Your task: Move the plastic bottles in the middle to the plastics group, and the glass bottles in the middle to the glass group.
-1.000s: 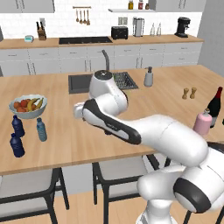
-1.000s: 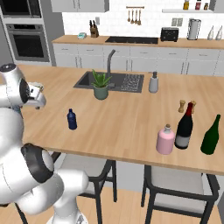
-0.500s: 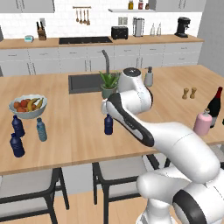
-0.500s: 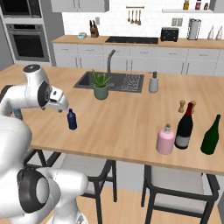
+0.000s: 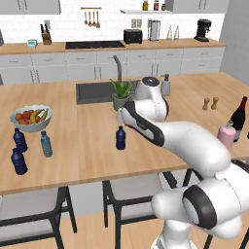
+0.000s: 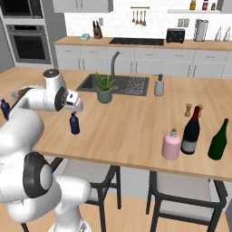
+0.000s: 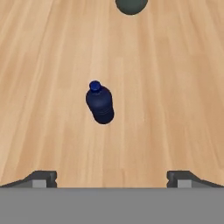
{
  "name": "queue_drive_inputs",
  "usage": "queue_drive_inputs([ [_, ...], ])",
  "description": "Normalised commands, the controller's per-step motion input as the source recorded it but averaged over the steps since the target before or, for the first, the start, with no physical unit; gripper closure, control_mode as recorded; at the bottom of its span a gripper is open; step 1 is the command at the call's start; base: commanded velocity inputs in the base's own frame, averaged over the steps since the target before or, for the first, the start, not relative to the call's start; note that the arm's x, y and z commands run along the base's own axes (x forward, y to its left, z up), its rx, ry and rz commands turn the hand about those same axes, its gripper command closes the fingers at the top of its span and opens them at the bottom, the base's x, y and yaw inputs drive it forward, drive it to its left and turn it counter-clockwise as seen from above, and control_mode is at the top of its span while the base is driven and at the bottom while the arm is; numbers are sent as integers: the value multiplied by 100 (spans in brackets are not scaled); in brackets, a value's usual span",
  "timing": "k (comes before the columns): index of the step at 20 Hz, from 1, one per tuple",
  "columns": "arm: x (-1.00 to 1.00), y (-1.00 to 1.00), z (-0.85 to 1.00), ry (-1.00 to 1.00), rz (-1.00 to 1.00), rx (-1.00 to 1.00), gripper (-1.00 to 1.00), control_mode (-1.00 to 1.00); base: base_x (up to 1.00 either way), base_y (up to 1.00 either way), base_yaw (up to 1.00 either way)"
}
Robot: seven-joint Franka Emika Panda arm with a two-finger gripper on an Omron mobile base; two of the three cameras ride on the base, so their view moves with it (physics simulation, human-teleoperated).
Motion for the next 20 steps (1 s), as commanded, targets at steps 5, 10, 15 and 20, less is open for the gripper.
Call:
queue_drive_inputs([
  [5, 39, 14, -15, 0, 12, 0, -100, -100, 0, 0, 0],
  [10, 31, 19, -36, 0, 15, 0, -100, -100, 0, 0, 0],
  [15, 24, 2, -21, 0, 4, -3, -100, -100, 0, 0, 0],
  [20, 7, 9, -18, 0, 0, -7, -100, -100, 0, 0, 0],
])
